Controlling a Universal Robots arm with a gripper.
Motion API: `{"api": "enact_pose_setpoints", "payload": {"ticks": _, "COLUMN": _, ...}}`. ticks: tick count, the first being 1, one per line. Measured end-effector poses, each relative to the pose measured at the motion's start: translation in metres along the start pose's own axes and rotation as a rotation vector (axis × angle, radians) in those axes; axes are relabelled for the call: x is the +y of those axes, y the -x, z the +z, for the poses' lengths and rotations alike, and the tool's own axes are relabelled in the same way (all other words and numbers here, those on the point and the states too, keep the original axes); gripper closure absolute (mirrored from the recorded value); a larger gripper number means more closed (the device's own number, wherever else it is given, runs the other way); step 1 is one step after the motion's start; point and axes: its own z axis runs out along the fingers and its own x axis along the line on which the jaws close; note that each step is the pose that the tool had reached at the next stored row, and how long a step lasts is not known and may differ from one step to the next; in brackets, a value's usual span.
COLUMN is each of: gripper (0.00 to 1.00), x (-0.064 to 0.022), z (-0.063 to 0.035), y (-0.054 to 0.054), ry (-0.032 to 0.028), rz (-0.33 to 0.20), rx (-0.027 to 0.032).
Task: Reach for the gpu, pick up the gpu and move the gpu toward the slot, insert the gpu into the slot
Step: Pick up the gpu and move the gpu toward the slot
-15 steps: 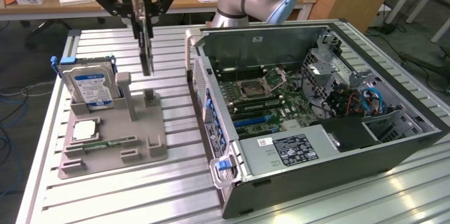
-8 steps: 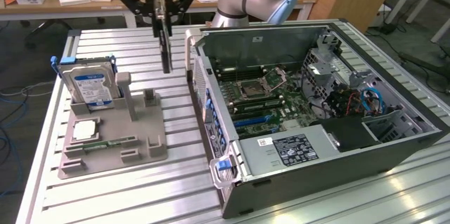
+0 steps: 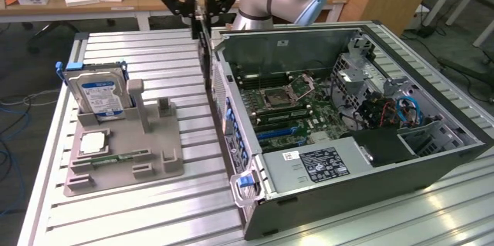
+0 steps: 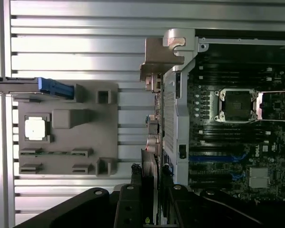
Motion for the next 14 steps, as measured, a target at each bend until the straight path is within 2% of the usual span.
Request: {"api": "enact_pose_setpoints", "payload": {"ticks": 14, "gripper": 0.74, "x": 0.0009, "z": 0.0009, "y": 0.059, "ry": 0.0049, "rz": 0.0, "rx": 0.0002}}
